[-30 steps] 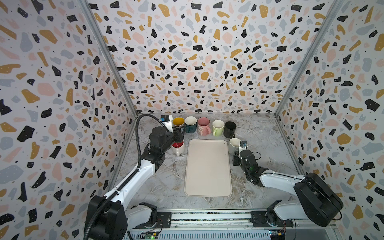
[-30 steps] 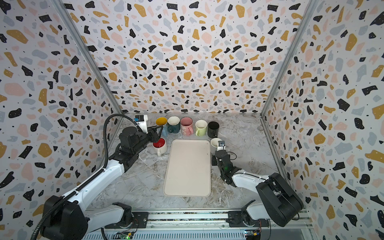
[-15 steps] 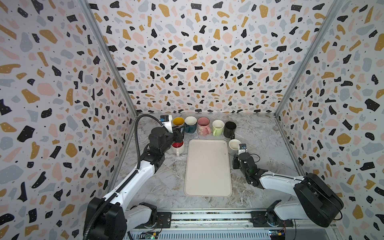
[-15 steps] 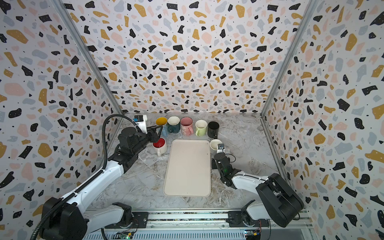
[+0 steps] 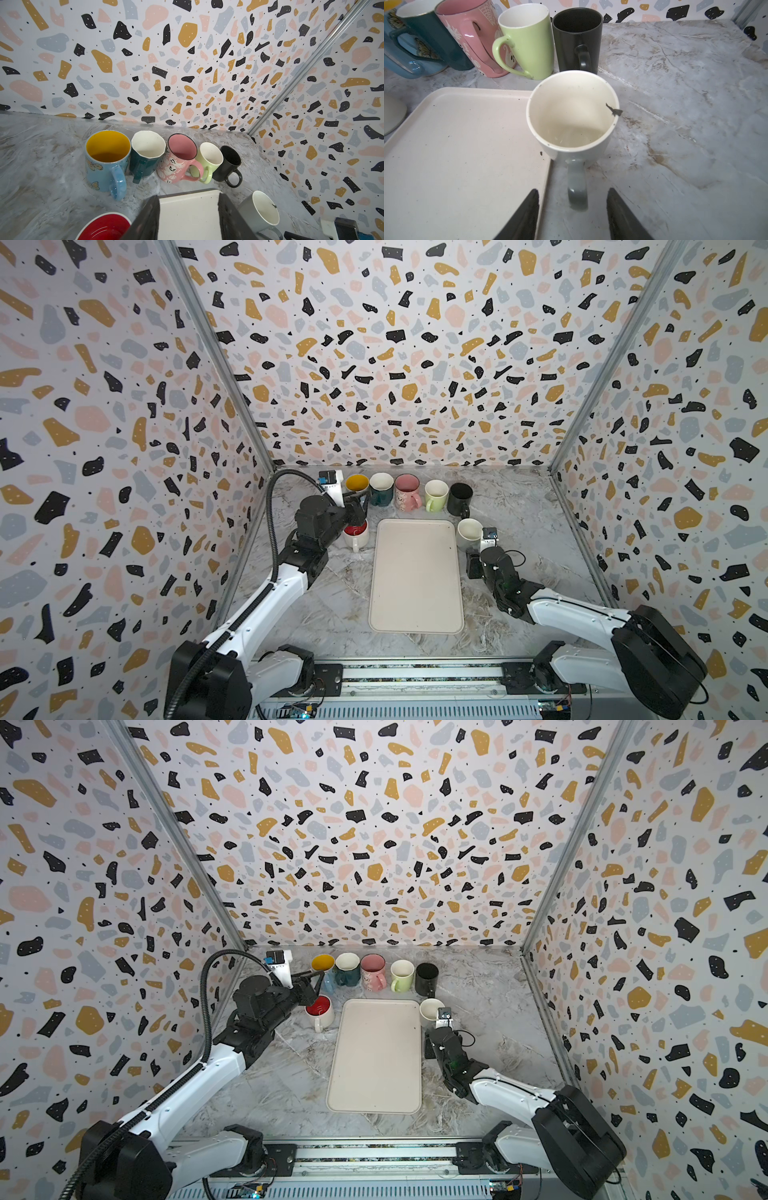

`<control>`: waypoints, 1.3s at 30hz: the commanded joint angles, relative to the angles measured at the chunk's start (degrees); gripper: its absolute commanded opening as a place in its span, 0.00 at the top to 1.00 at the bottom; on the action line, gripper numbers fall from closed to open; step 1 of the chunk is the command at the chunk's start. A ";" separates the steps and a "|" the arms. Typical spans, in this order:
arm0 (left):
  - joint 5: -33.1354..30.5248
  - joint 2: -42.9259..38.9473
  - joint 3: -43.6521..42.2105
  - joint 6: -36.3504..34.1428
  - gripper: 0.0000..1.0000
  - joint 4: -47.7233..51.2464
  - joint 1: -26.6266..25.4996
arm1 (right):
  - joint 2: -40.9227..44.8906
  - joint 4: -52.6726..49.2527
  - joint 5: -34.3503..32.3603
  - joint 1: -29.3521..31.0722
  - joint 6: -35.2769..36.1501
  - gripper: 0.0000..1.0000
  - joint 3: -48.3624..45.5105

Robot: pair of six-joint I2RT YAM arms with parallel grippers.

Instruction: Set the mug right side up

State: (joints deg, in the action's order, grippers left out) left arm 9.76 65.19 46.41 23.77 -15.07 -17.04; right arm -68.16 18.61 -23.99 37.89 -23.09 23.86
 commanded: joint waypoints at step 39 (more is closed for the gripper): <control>-49.34 -2.45 -40.12 -20.70 0.00 -44.42 4.37 | -1.55 14.35 19.86 -28.91 27.39 0.01 4.98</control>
State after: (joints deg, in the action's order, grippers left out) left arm -41.36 61.23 9.23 2.26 -48.77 -13.45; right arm -67.75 23.81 -8.10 10.00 1.80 31.53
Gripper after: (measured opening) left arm 0.997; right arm 0.990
